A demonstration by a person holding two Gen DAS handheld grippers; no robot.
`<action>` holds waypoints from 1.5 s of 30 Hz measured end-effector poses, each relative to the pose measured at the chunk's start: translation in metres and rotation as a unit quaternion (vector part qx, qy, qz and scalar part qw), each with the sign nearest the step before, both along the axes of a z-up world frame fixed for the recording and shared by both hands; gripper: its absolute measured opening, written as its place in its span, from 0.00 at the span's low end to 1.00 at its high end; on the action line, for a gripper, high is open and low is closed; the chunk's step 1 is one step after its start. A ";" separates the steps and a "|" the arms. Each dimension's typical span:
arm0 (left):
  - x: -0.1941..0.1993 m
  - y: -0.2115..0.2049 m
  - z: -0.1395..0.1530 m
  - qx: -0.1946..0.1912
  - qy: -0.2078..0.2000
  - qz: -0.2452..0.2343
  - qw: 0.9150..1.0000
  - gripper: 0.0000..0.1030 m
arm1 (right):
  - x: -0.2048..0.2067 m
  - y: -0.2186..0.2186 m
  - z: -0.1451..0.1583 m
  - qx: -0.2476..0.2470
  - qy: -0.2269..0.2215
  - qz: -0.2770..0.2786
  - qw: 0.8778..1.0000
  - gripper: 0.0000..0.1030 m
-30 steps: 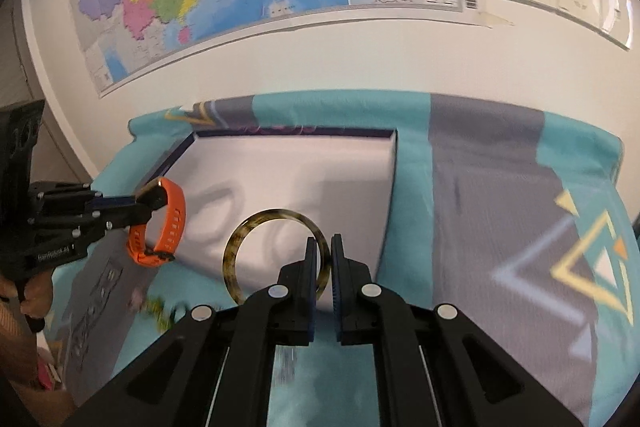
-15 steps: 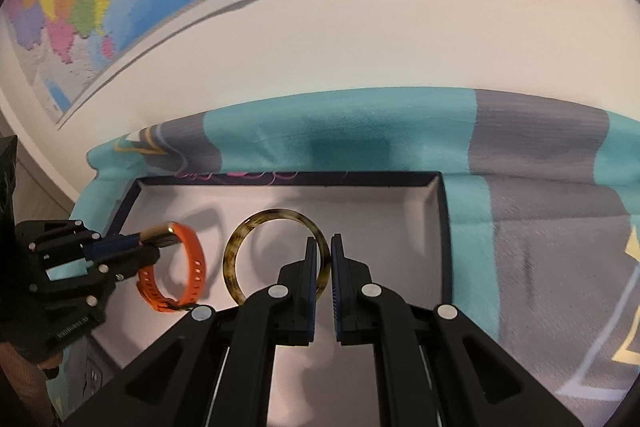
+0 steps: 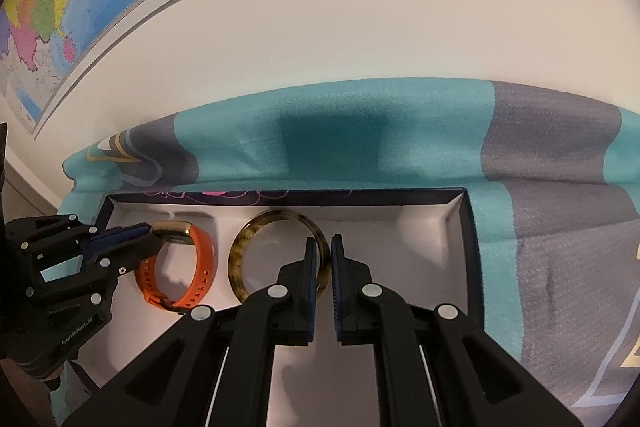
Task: Organize jewelry
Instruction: 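Carry the watch with the left tool into the box while the right tool carries the bangle in, both open, then grasp the pink hair tie with the left tool while the right tool grasps the clear crystal bracelet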
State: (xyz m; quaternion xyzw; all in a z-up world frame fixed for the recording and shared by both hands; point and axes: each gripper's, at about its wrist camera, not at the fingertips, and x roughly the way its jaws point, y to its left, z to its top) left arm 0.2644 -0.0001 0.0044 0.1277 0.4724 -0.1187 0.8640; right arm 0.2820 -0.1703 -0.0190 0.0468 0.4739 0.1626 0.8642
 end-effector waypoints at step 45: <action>-0.238 0.010 -0.024 -0.073 -0.047 0.012 0.996 0.49 | -0.224 -0.070 -0.005 -0.014 -0.077 0.120 0.990 0.35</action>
